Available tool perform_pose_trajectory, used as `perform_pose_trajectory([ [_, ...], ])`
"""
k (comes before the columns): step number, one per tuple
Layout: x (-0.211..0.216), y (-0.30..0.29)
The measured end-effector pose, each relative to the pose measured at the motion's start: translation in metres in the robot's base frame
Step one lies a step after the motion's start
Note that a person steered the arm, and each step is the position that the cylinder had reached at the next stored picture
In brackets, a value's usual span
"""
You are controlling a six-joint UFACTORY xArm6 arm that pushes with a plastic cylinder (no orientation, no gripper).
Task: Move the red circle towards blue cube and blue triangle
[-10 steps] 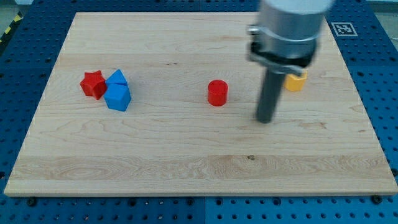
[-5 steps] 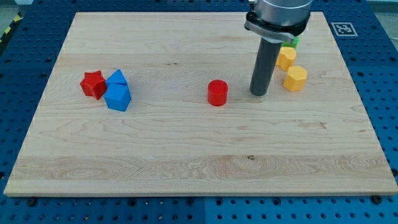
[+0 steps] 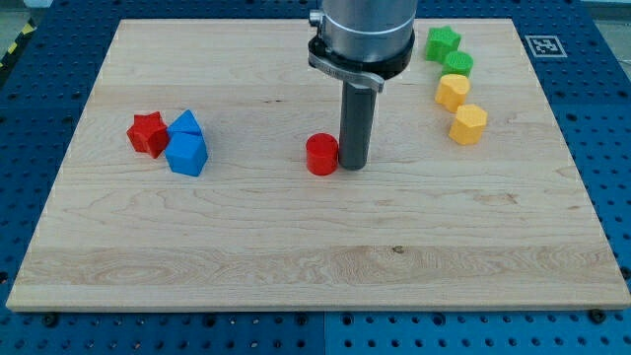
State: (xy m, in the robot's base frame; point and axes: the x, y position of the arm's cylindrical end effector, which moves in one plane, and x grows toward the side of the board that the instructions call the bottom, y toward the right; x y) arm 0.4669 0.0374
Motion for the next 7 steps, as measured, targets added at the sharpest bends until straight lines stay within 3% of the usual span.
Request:
perform_pose_trajectory([
  [2,-0.009,-0.014],
  [7,-0.036,-0.132],
])
